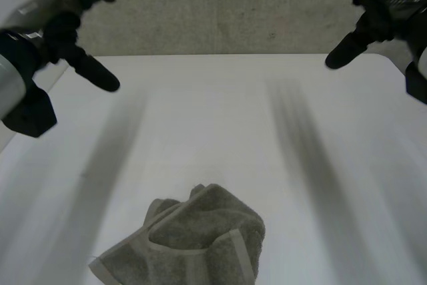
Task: Fold the towel.
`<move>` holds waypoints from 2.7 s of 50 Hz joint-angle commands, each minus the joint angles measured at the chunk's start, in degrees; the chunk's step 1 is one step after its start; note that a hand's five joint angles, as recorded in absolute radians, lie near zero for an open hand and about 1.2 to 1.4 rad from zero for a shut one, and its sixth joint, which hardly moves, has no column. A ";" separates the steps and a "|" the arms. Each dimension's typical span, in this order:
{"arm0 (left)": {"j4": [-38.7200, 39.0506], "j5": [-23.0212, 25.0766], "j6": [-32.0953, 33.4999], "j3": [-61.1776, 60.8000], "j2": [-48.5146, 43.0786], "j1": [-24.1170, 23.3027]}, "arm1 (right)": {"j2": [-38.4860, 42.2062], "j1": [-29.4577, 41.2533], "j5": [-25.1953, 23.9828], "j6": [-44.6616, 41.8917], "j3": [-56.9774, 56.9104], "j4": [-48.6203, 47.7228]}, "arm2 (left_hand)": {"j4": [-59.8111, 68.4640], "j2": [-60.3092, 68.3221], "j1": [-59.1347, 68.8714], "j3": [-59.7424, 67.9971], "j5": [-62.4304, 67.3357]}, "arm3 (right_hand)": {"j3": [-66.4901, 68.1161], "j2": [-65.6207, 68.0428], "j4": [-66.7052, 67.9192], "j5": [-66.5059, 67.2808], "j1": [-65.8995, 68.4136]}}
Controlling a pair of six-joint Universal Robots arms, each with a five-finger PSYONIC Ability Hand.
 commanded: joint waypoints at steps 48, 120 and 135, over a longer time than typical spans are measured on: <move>-6.83 -8.95 10.37 -27.12 -13.90 -4.12 | 20.98 17.53 -11.98 -5.18 18.62 6.08 | 38.67 38.71 38.77 38.73 39.16 | 37.79 36.89 36.64 37.11 37.62; 18.22 -17.21 14.06 -20.18 -16.81 -3.16 | 22.30 -6.20 -12.41 -7.82 11.50 1.60 | 67.59 67.64 67.69 67.65 68.09 | 15.93 15.03 14.78 15.25 15.75; 18.30 -16.77 13.97 -20.44 -16.98 0.45 | 15.36 -6.28 -14.26 -7.20 26.70 -11.40 | 67.59 67.64 67.69 67.65 68.09 | 23.33 22.43 22.18 22.66 23.16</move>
